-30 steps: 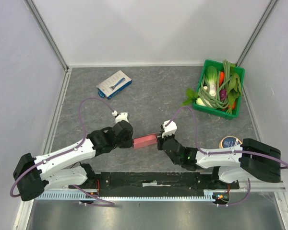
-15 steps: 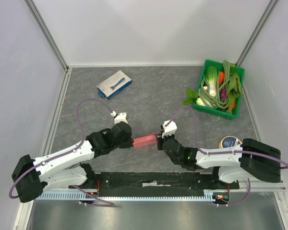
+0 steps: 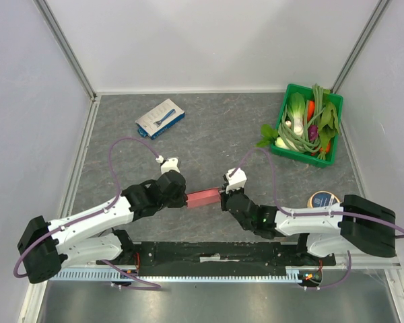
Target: Fold the paper box
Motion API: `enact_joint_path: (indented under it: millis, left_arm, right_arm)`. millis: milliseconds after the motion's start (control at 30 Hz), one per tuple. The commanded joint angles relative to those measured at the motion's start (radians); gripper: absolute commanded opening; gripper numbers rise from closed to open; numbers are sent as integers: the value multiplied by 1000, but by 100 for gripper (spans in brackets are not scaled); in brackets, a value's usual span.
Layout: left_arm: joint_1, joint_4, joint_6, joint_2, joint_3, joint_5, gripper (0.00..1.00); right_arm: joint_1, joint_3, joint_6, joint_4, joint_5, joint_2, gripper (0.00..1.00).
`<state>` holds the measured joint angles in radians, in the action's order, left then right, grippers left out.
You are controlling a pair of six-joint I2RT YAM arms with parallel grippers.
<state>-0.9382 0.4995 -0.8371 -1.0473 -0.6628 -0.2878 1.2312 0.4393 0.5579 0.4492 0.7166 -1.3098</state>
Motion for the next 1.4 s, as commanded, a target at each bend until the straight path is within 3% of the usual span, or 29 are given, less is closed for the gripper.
enact_joint_path:
  millis: [0, 300, 433, 667, 800, 900, 1167, 1367]
  left_arm:
    - [1, 8, 26, -53, 54, -7, 2]
    - [-5, -10, 49, -7, 72, -47, 2]
    - [-5, 4, 49, 21, 60, -44, 2]
    - [-4, 17, 64, 1, 22, -17, 2]
    - [-4, 17, 75, -16, 5, -13, 2]
    - [-4, 17, 79, -22, -9, -4, 2]
    - [-4, 30, 87, -26, -29, 13, 3]
    - [-4, 34, 107, -26, -44, 22, 11]
  right_arm:
    - [13, 87, 0, -236, -124, 29, 0]
    - [-35, 170, 10, -448, -270, 191, 38]
    - [-79, 187, -18, -504, -385, 219, 49]
    - [-168, 331, 5, -662, -476, 140, 49]
    - [-191, 360, 2, -679, -505, 93, 39]
    - [-191, 368, 3, -696, -508, 58, 37]
    - [-190, 358, 2, -730, -459, 46, 42]
    - [-205, 371, -15, -702, -450, 29, 43]
